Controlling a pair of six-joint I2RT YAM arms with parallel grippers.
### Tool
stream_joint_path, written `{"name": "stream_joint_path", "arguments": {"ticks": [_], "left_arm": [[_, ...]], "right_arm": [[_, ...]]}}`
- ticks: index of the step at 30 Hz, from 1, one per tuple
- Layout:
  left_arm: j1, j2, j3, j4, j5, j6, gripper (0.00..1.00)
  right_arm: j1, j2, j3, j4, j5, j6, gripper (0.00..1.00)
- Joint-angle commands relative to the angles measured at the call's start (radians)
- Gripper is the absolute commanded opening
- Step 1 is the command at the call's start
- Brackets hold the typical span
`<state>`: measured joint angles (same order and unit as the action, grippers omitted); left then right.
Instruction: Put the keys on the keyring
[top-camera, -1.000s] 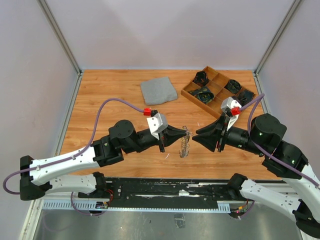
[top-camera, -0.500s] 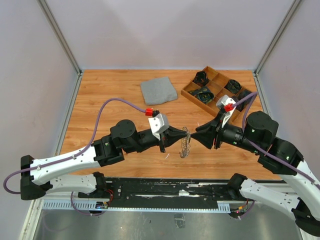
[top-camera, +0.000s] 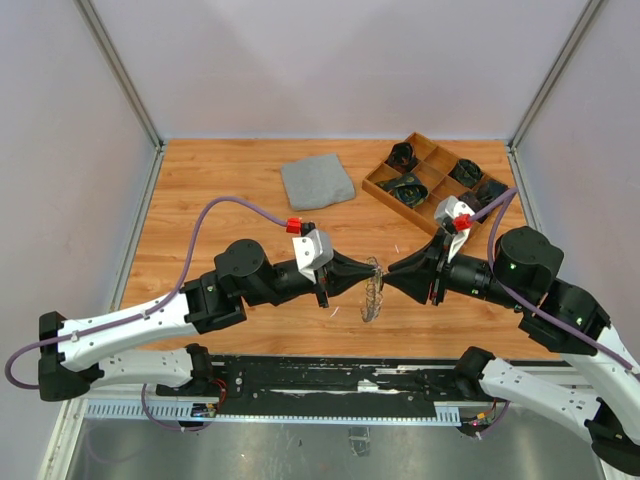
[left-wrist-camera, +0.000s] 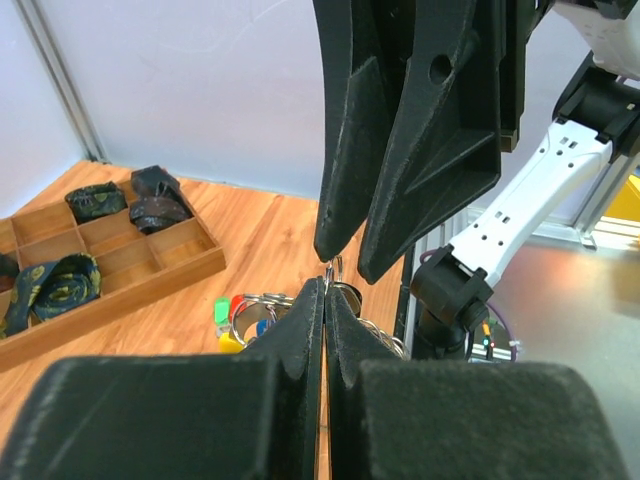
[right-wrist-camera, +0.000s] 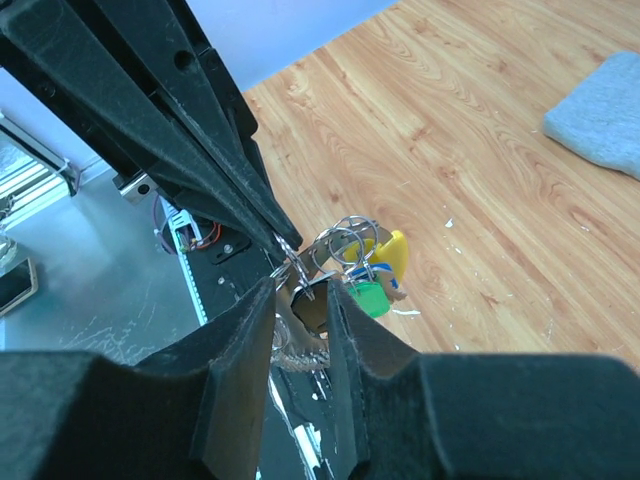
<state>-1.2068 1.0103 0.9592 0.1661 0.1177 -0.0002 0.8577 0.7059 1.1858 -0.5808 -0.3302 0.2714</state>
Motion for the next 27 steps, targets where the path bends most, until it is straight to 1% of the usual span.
{"name": "stream_joint_path", "arguments": {"ticks": [1,9,16,27], "left_arm": [[-0.005,-0.027,0.007,0.072,0.008,0.01,0.01],[-0.005,-0.026,0.009,0.075,0.008,0.012,0.01],[-0.005,-0.028,0.007,0.077,0.008,0.014,0.01],[-0.005,-0.047,-0.01,0.105,0.013,0.006,0.01]], "right_arm": [[0.013,-0.005,-0.009,0.025,-0.038,-0.004,0.26],[0.012,-0.002,-0.01,0.037,-0.044,0.0,0.11],[0.013,0.0,-0.014,0.042,-0.023,0.004,0.01],[0.013,0.025,-0.008,-0.01,0.018,0.014,0.01]]}}
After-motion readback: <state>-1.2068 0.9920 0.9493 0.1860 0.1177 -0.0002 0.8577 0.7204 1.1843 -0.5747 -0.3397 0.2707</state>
